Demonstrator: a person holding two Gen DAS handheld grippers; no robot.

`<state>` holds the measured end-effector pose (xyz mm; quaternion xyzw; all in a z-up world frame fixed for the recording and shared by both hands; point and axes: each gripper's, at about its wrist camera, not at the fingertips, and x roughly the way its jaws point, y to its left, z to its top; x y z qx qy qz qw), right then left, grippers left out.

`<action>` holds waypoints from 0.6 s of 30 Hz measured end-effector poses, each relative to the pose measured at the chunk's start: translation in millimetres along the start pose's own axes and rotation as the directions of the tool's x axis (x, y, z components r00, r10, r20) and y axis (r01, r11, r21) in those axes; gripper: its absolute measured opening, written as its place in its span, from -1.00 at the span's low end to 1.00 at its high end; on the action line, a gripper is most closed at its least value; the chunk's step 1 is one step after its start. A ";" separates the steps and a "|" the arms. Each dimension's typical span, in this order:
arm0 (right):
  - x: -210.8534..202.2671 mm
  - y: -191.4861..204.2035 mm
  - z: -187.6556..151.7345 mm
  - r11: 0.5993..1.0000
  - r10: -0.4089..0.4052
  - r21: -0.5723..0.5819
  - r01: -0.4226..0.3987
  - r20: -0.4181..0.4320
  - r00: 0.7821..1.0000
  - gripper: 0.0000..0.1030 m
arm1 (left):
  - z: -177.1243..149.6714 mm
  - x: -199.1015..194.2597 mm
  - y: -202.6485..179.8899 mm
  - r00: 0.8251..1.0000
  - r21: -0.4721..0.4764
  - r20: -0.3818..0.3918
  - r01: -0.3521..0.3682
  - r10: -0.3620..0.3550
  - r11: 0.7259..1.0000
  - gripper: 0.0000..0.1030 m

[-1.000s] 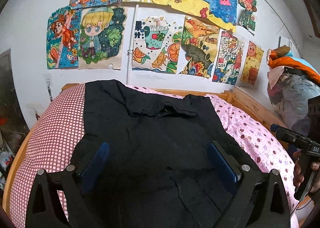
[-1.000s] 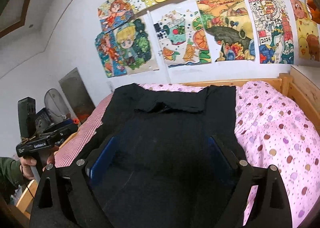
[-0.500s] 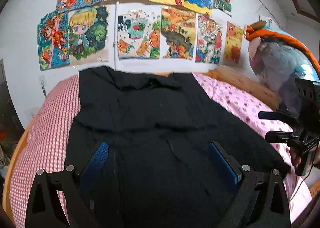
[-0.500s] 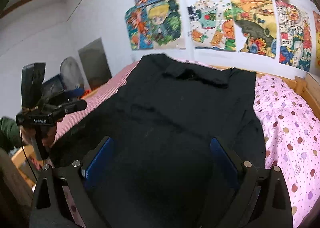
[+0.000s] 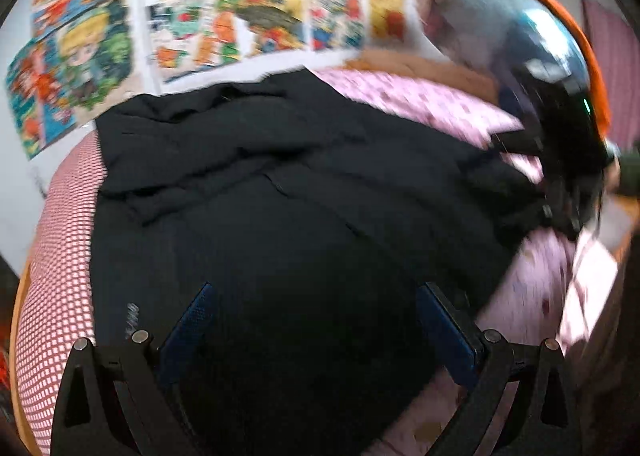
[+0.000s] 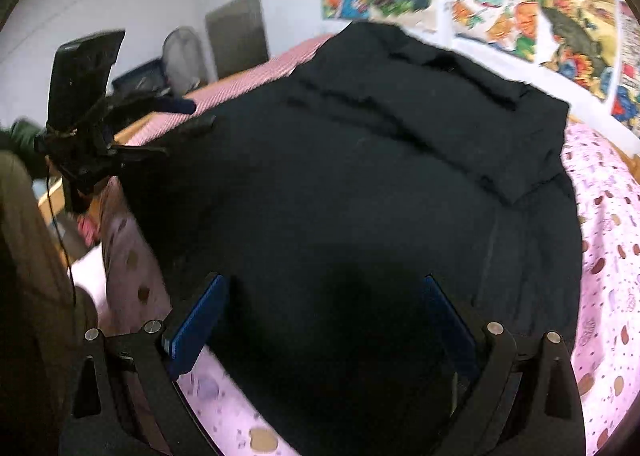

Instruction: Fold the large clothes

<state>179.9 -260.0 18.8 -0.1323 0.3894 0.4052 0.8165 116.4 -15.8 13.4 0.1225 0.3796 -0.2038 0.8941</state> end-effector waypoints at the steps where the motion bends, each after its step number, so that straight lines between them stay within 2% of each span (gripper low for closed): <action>1: 1.1 5.7 -3.6 0.999 0.001 -0.033 -0.001 -0.018 1.000 0.85 | -4.2 1.4 -4.9 1.000 0.014 -0.014 0.010 -0.009 1.000 0.96; 4: 3.8 17.8 -11.0 0.995 -0.010 -0.100 0.006 -0.035 0.999 0.85 | -12.7 2.3 -20.6 0.999 0.082 -0.043 0.003 0.000 0.997 0.96; 8: 4.7 29.2 -17.7 0.989 0.005 -0.147 -0.016 -0.070 0.998 0.85 | -18.6 -4.3 -34.4 0.999 0.171 -0.038 -0.001 0.007 0.985 0.96; 14: 4.4 44.3 -31.7 0.970 -0.043 -0.242 0.017 -0.104 0.994 0.85 | -36.6 -5.4 -45.0 0.998 0.198 -0.061 -0.015 0.027 0.980 0.96; 18: 5.1 48.0 -38.3 0.960 -0.095 -0.273 0.064 -0.101 0.990 0.85 | -51.6 -4.5 -52.4 0.995 0.224 -0.060 -0.060 0.076 0.973 0.99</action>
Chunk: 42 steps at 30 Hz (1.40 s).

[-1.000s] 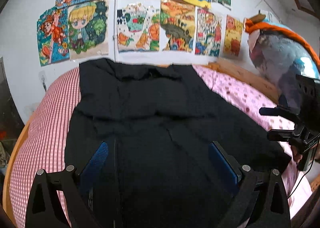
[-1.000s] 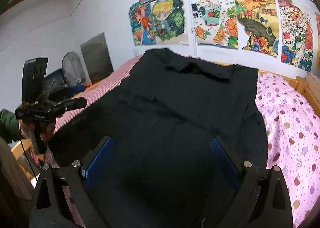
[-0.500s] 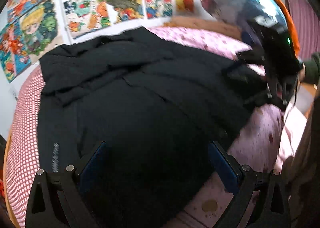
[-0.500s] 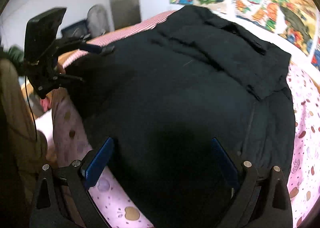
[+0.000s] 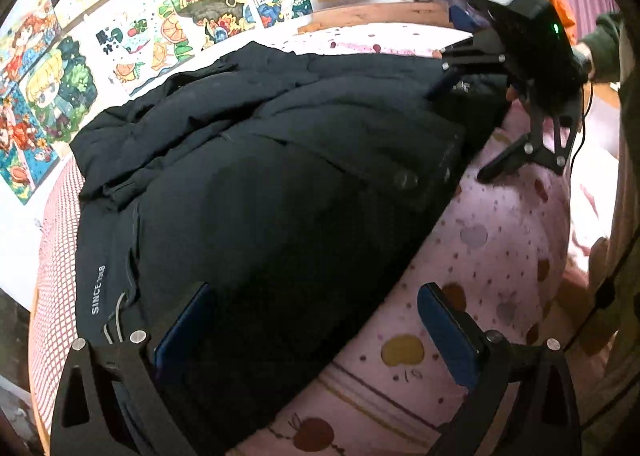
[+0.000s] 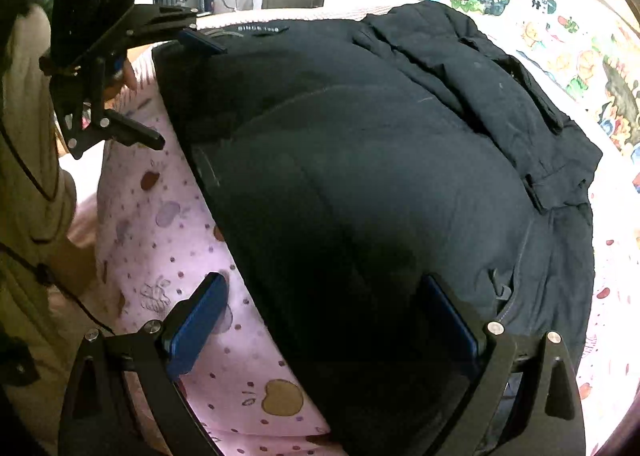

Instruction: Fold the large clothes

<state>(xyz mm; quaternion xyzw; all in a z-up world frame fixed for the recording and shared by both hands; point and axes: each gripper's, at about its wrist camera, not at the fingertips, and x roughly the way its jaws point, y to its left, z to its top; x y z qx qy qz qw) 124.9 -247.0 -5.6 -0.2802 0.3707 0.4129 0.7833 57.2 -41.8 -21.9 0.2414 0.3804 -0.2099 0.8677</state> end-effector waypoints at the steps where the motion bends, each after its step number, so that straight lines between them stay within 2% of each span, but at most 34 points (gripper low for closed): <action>1: -0.1 1.9 -1.2 1.000 -0.013 -0.003 0.013 -0.001 1.000 0.86 | -2.0 -0.3 -2.7 1.000 0.020 0.003 -0.015 0.015 1.000 0.99; 4: 0.8 5.7 -3.0 0.998 -0.063 -0.025 0.063 -0.002 0.998 0.86 | -5.8 -0.1 -8.5 0.999 0.066 0.007 -0.047 0.046 0.997 1.00; 6: 1.4 8.1 -5.4 0.995 -0.096 -0.038 0.095 -0.004 0.995 0.86 | -7.3 -0.3 -9.8 0.998 0.058 0.005 -0.061 0.061 0.996 1.00; 9: 1.3 8.6 -7.7 0.989 -0.144 -0.041 0.144 -0.003 0.990 0.87 | -7.5 5.9 -8.9 0.991 0.043 -0.015 -0.131 0.132 0.990 1.00; 12: -0.9 6.9 -9.1 0.983 -0.184 -0.030 0.184 0.001 0.983 0.87 | -7.7 6.3 -8.5 0.989 0.055 -0.013 -0.146 0.147 0.988 1.00; 18: -4.7 11.7 -14.1 0.956 -0.286 -0.061 0.288 0.042 0.957 0.87 | -8.5 6.9 -10.1 0.974 0.103 0.006 -0.226 0.227 0.969 1.00; 21: -8.2 17.1 -21.0 0.917 -0.382 -0.094 0.388 0.078 0.921 0.87 | -9.8 5.8 -5.8 0.956 0.100 0.017 -0.294 0.294 0.951 1.00; 26: -15.2 16.0 -21.0 0.868 -0.481 -0.077 0.491 0.119 0.869 0.87 | -7.7 3.4 5.1 0.930 0.067 0.030 -0.368 0.367 0.927 0.99; 28: -20.1 18.6 -19.2 0.846 -0.513 -0.079 0.527 0.146 0.846 0.86 | -6.0 1.8 9.1 0.908 0.060 0.045 -0.419 0.417 0.906 0.89; 29: -23.6 20.1 -17.9 0.835 -0.527 -0.081 0.544 0.163 0.834 0.86 | -5.1 1.0 11.6 0.902 0.055 0.050 -0.432 0.430 0.900 0.76; 30: -26.1 20.2 -16.0 0.829 -0.534 -0.082 0.553 0.175 0.827 0.84 | -4.0 -0.1 14.5 0.899 0.045 0.053 -0.437 0.435 0.898 0.52; 31: -30.1 21.1 -14.5 0.831 -0.530 -0.076 0.551 0.192 0.826 0.71 | -2.6 -0.5 17.9 0.902 0.034 0.049 -0.431 0.430 0.901 0.36; 32: -33.4 21.0 -12.5 0.839 -0.518 -0.071 0.540 0.202 0.831 0.45 | -1.3 -0.1 19.8 0.907 0.026 0.042 -0.421 0.419 0.907 0.05; 33: -35.7 22.0 -10.9 0.847 -0.504 -0.069 0.527 0.209 0.838 0.30 | 0.6 0.6 23.8 0.916 0.013 0.031 -0.401 0.400 0.916 -0.10; 34: -36.3 23.0 -9.2 0.853 -0.493 -0.073 0.517 0.212 0.844 0.03 | 3.0 0.2 28.0 0.921 -0.008 0.025 -0.389 0.389 0.921 -0.13; 35: -34.8 22.9 -7.2 0.859 -0.481 -0.082 0.506 0.211 0.851 -0.15 | 5.4 -1.8 31.7 0.926 -0.028 0.032 -0.375 0.376 0.927 -0.22; 36: -33.5 23.5 -6.2 0.866 -0.466 -0.093 0.491 0.207 0.860 -0.24 | 7.4 -3.9 33.7 0.928 -0.036 0.042 -0.369 0.370 0.929 -0.30; 38: -32.0 23.3 -4.9 0.880 -0.438 -0.104 0.464 0.202 0.876 -0.57 | 12.0 -9.0 37.1 0.925 -0.040 0.071 -0.371 0.373 0.928 -0.43; 42: -39.5 17.8 1.3 0.894 -0.424 -0.060 0.444 0.209 0.881 -0.74 | 22.7 -23.6 46.1 0.925 -0.074 0.136 -0.349 0.356 0.934 -0.70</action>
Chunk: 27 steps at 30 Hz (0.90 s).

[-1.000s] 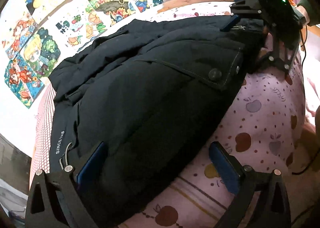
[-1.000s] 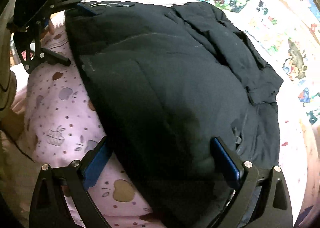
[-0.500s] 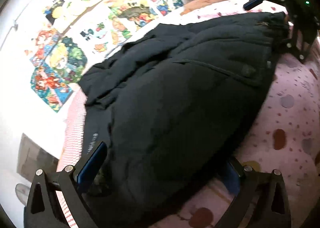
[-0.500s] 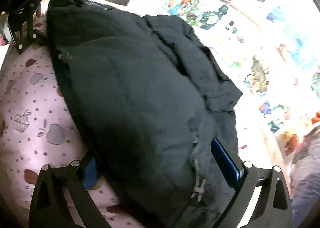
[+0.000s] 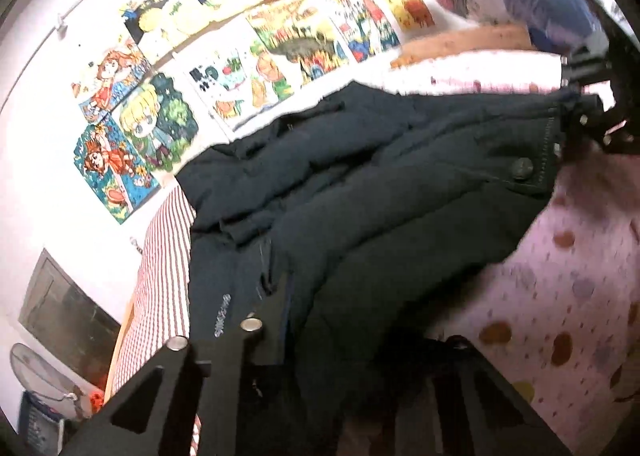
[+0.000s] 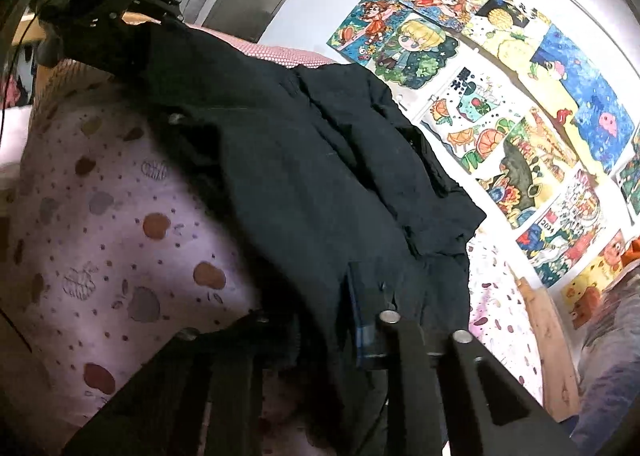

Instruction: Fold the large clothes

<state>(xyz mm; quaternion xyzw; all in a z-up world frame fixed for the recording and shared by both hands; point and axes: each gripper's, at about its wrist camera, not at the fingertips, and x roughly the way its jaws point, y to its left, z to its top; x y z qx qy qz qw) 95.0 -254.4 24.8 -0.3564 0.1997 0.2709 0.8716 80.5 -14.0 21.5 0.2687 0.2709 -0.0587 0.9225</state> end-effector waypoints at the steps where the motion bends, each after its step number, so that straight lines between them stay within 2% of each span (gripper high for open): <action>1: -1.3 -3.6 2.2 1.000 -0.004 0.012 0.004 0.007 1.000 -0.77 | 6.5 -2.9 7.6 1.000 -0.033 0.023 0.010 -0.010 0.999 -0.72; 6: -12.1 -22.2 18.5 0.996 -0.088 0.023 0.086 0.084 0.993 -0.81 | 36.5 -8.8 41.2 0.995 -0.170 0.102 0.036 -0.019 0.985 -0.79; 9: -20.3 -31.9 29.0 0.990 -0.140 0.036 0.136 0.132 0.981 -0.85 | 51.9 -14.2 51.9 0.990 -0.203 0.140 0.041 -0.012 0.978 -0.81; 14: -38.7 -55.2 47.7 0.977 -0.212 0.070 0.202 0.208 0.955 -0.88 | 78.0 -32.2 72.3 0.974 -0.265 0.223 0.103 -0.043 0.959 -0.81; 19: -62.9 -65.6 71.8 0.954 -0.300 0.070 0.293 0.304 0.904 -0.89 | 101.2 -51.0 91.2 0.957 -0.324 0.289 0.109 -0.011 0.940 -0.82; 27: -94.6 -81.0 107.8 0.917 -0.393 0.117 0.381 0.424 0.816 -0.90 | 130.3 -88.1 100.4 0.917 -0.321 0.395 0.080 0.057 0.944 -0.82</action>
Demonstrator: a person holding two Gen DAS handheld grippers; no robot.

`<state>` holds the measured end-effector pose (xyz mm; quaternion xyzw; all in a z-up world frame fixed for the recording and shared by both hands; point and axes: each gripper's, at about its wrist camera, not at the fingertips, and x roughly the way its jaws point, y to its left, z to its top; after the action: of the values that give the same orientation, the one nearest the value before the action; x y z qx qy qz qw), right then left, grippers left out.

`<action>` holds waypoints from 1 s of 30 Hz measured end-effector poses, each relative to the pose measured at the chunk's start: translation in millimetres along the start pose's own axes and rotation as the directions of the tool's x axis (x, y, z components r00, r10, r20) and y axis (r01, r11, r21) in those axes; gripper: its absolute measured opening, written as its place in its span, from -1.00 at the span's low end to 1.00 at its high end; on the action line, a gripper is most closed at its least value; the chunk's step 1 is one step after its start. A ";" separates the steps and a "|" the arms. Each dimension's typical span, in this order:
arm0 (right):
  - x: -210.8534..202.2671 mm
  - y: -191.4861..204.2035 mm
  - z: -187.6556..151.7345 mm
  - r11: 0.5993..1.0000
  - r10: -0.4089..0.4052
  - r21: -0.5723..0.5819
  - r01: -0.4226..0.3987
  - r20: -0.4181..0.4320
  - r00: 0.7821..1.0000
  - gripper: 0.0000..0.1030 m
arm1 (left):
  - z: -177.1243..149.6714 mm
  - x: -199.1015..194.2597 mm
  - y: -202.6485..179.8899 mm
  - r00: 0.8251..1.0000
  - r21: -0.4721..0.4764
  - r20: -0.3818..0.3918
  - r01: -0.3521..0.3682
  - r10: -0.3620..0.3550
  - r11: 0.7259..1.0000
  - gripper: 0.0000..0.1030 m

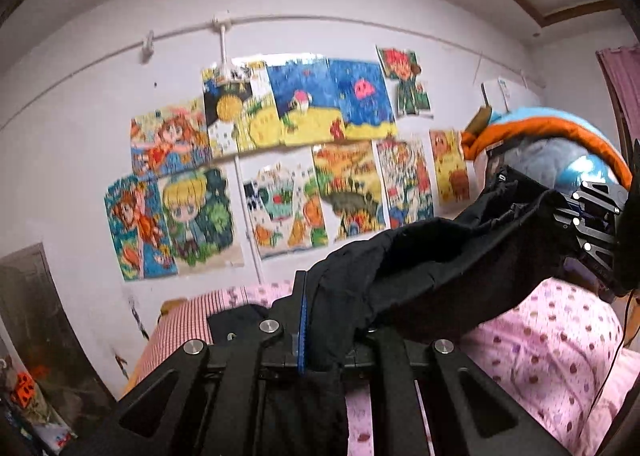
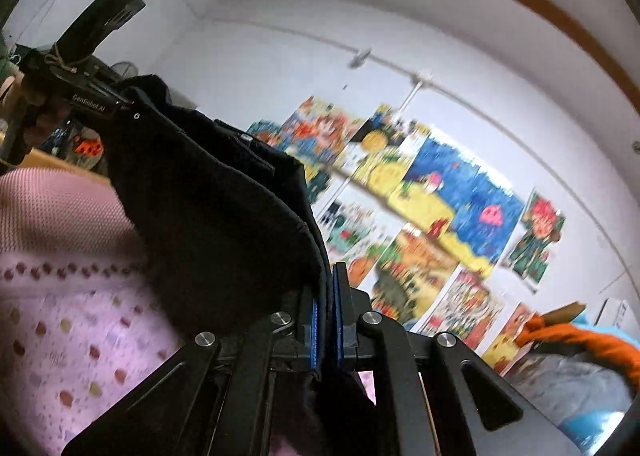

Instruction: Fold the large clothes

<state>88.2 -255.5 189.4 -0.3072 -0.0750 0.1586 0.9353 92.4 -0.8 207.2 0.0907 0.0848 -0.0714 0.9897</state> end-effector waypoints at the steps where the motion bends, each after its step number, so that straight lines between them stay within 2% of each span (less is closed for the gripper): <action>1: 0.9 -1.9 4.3 1.000 -0.020 -0.004 0.020 0.021 1.000 -0.90 | 6.1 0.1 1.3 1.000 -0.001 0.018 -0.004 0.004 1.000 -0.82; 6: 9.0 -9.4 24.6 0.997 -0.070 0.015 0.069 0.082 0.994 -0.90 | 23.7 11.3 5.7 0.997 -0.009 0.070 -0.032 0.032 0.999 -0.82; 9: 31.8 -15.8 27.5 0.997 -0.070 0.050 0.067 0.079 0.994 -0.90 | 27.8 31.4 10.8 0.997 -0.020 0.055 -0.047 0.048 0.999 -0.82; 15: 105.2 -26.1 14.5 0.992 -0.048 0.114 0.048 -0.003 0.999 -0.90 | 17.4 95.9 23.5 0.994 -0.043 -0.010 -0.114 0.113 0.993 -0.82; 20: 155.5 -4.0 -5.4 0.988 -0.070 0.136 0.078 -0.067 0.995 -0.90 | -14.4 142.0 27.7 0.982 -0.057 -0.016 -0.190 0.189 0.980 -0.82; 24: 192.5 11.4 -23.3 0.987 -0.074 0.132 0.089 -0.118 0.990 -0.90 | -31.1 182.3 34.6 0.975 -0.065 -0.064 -0.215 0.211 0.974 -0.82; 28: 230.7 17.6 -42.3 0.983 -0.068 0.156 0.095 -0.172 0.983 -0.90 | -42.2 217.5 32.3 0.966 -0.023 -0.080 -0.249 0.246 0.968 -0.82; 30: 249.8 16.7 -50.6 0.979 -0.073 0.175 0.107 -0.190 0.979 -0.90 | -45.4 231.7 33.7 0.962 -0.035 -0.096 -0.260 0.256 0.965 -0.82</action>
<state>330.6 -185.1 149.6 -0.2287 0.0123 0.0932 0.9689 316.7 11.5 127.0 0.0807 0.1187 0.0644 0.9875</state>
